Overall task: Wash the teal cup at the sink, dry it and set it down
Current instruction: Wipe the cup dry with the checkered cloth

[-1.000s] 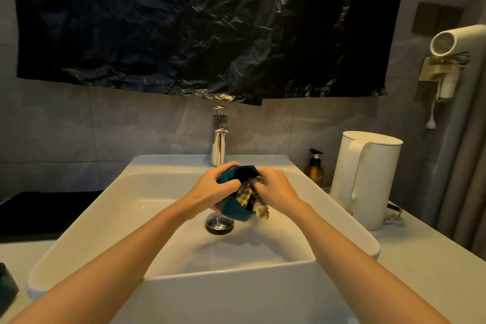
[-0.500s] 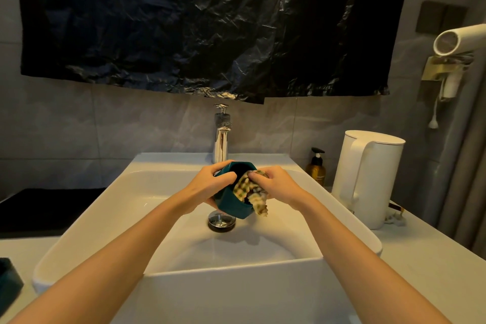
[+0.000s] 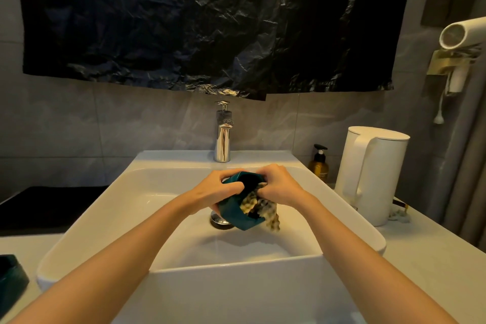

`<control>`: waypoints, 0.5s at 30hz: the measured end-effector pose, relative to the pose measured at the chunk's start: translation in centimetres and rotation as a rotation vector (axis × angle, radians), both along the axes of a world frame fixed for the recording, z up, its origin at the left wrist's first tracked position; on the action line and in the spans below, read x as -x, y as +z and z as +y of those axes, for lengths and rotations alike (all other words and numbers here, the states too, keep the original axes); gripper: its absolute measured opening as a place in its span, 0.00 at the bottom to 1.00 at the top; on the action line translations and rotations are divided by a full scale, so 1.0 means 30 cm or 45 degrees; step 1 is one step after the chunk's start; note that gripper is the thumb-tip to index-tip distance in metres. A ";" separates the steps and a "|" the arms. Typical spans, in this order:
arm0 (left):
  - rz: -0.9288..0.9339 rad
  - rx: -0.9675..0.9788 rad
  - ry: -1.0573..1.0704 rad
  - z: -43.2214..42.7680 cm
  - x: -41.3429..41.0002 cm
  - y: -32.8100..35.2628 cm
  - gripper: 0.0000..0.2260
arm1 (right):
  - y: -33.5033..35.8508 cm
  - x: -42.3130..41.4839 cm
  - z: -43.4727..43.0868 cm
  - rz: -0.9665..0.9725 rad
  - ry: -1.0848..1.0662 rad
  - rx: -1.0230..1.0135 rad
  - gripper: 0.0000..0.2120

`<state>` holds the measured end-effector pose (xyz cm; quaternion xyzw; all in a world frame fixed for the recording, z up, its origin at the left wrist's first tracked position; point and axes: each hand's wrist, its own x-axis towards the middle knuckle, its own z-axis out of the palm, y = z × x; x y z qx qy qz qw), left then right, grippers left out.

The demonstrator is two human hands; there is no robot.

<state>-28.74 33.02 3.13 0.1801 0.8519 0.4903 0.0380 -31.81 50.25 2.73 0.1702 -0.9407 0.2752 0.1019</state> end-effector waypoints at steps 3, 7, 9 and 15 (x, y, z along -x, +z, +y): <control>-0.052 0.034 0.017 -0.004 0.011 -0.012 0.10 | -0.011 -0.005 -0.001 0.167 0.080 -0.178 0.10; -0.077 0.019 0.089 -0.002 0.022 0.000 0.11 | -0.004 -0.001 -0.019 0.284 0.001 -0.278 0.14; -0.074 -0.016 0.120 -0.001 0.023 0.011 0.10 | -0.007 0.001 -0.027 0.272 -0.025 -0.262 0.14; -0.146 -0.458 0.042 -0.006 0.031 0.008 0.30 | -0.009 0.018 -0.027 0.106 -0.380 0.105 0.13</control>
